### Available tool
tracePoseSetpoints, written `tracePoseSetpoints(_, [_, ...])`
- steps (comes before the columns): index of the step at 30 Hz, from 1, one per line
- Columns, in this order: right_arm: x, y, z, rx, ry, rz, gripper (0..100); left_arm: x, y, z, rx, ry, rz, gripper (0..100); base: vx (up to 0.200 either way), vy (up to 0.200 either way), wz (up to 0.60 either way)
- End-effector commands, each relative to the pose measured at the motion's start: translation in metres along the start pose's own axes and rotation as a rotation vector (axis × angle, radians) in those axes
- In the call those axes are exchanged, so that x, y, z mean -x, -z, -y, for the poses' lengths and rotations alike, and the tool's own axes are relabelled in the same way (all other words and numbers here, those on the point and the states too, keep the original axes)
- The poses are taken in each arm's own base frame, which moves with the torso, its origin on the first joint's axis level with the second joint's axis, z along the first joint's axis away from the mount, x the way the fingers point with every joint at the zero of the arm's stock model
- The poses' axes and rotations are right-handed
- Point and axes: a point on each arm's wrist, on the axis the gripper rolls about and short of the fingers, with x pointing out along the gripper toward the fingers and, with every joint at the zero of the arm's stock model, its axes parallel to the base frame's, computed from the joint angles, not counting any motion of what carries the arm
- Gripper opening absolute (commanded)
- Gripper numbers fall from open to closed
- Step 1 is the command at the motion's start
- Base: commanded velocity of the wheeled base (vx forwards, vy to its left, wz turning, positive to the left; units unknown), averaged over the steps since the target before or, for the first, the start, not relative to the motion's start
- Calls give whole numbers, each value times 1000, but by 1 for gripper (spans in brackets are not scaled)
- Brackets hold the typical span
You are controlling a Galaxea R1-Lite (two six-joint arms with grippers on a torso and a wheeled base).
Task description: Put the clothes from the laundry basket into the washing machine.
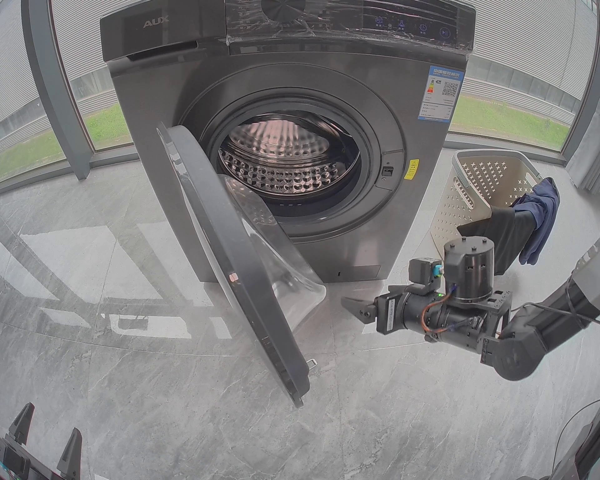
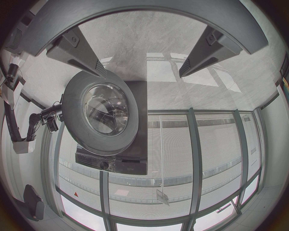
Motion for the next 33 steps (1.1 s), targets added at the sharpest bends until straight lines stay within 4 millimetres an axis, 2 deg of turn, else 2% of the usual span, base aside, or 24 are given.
tracePoseSetpoints(1, [-35, -4, 21, -19, 64, 18, 100, 0, 5, 0, 0, 1, -2, 100, 0, 0, 0])
tracePoseSetpoints(4, [-48, -13, 21, -17, 66, 49, 100, 0, 5, 0, 0, 1, -2, 100, 0, 0, 0])
tracePoseSetpoints(10, [-67, -6, 14, -11, 51, 34, 100, 0, 5, 0, 0, -1, -2, 100, 0, 0, 0])
tracePoseSetpoints(11, [-70, -3, 6, -5, 32, 28, 100, 0, 5, 0, -2, -2, -2, 100, 0, 0, 0])
tracePoseSetpoints(15, [-70, 8, -7, 8, 0, 2, 100, 0, 5, 0, 0, -1, -2, 100, 0, 0, 0])
tracePoseSetpoints(24, [-60, 5, -16, 12, -23, 8, 100, 0, 5, 0, -2, 1, -2, 100, 0, 0, 0])
tracePoseSetpoints(29, [-66, 4, -21, 15, -36, 23, 100, 0, 5, 0, 0, -1, -2, 100, -120, 0, 0])
tracePoseSetpoints(33, [-80, 6, -25, 25, -40, 73, 100, 0, 5, 0, -2, -1, -2, 100, -150, 0, 0])
